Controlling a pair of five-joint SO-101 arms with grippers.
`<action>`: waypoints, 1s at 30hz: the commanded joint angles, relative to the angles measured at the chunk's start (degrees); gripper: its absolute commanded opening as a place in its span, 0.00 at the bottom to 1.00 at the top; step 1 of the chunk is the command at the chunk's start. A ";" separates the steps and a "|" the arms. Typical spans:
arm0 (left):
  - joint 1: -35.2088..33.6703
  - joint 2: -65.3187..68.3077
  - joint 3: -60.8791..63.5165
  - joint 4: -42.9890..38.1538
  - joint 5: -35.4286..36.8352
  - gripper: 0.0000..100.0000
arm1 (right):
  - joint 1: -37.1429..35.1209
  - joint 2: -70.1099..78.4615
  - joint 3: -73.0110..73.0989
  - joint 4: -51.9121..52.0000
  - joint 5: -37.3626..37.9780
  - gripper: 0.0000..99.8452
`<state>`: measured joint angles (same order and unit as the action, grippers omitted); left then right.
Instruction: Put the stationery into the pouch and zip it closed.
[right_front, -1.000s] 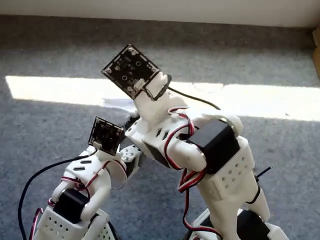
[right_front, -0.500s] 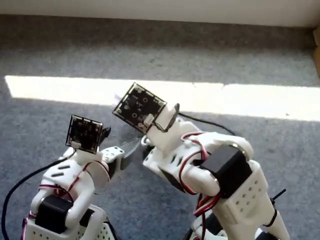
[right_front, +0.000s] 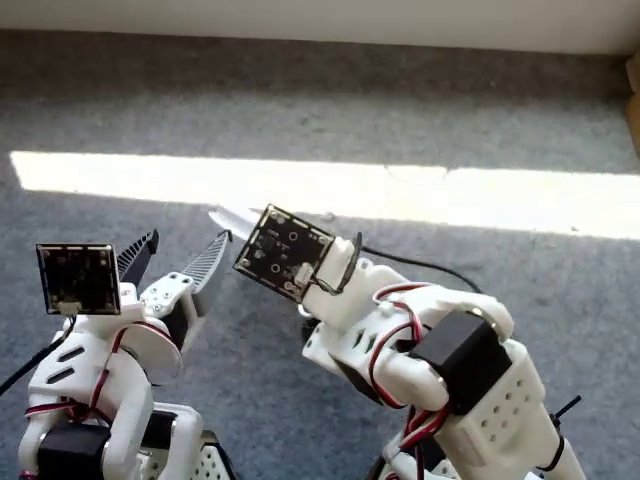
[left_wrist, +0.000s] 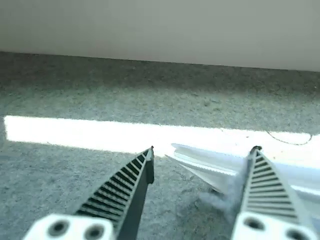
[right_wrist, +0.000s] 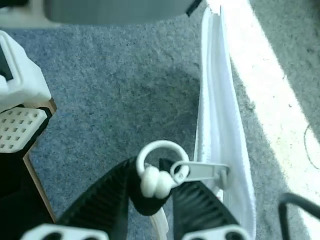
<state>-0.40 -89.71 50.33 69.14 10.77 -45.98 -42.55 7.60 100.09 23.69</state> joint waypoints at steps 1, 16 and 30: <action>0.48 0.04 -1.27 -3.25 5.10 0.28 | -0.40 -1.80 1.98 -0.22 0.62 0.00; 8.40 0.04 -1.36 -3.25 -26.55 0.30 | -0.04 -2.07 6.02 0.84 14.33 0.00; 13.93 0.04 -8.66 7.21 -45.45 0.31 | -0.40 -2.07 5.93 0.75 17.49 0.00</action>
<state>8.48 -89.80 45.49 75.30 -32.04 -45.98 -44.48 13.58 100.09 40.57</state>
